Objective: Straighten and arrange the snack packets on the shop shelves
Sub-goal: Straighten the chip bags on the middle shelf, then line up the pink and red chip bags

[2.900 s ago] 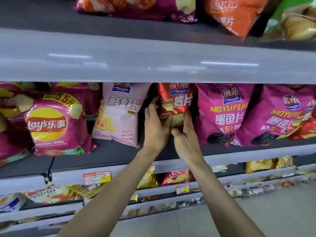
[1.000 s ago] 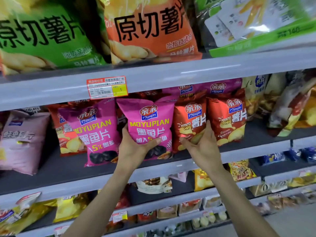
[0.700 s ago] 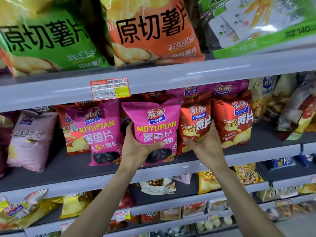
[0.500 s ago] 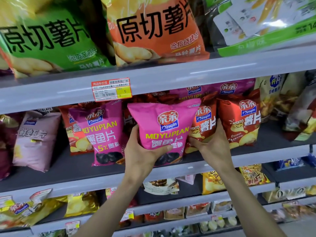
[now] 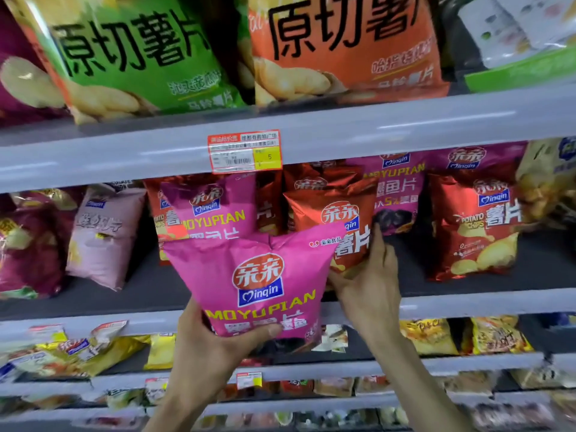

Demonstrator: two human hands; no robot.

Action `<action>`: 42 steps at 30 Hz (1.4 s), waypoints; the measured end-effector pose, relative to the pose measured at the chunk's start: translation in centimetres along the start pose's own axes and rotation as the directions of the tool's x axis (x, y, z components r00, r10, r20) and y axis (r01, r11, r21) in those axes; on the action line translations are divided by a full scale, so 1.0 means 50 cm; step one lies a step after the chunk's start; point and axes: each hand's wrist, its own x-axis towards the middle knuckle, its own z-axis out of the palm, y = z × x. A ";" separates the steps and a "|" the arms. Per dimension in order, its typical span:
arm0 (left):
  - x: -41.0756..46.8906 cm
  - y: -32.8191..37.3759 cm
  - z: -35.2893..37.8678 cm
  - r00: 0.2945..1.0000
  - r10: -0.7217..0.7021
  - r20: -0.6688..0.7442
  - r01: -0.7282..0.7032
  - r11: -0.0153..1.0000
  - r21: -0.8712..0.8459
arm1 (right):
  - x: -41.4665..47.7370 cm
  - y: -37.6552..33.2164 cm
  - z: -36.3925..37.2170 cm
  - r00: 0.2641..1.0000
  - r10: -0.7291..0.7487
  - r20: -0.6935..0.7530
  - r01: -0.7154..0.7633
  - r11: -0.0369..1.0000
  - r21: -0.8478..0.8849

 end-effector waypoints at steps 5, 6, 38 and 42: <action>-0.009 -0.015 -0.038 0.999 -0.010 -0.036 0.009 1.000 -0.014 | 0.001 -0.026 0.032 0.996 -0.042 0.075 0.041 0.999 0.007; -0.010 -0.014 -0.039 0.999 -0.011 -0.035 0.011 1.000 -0.013 | 0.003 -0.031 0.032 0.994 -0.029 0.102 0.026 0.999 0.033; 0.104 0.099 0.390 0.917 0.247 0.312 -0.245 0.968 -0.046 | 0.057 0.106 -0.247 0.991 0.018 0.131 -0.071 0.909 0.411; 0.137 0.091 0.398 0.920 0.241 0.308 -0.266 0.963 0.043 | 0.084 0.099 -0.214 0.998 0.041 0.037 -0.051 0.947 0.316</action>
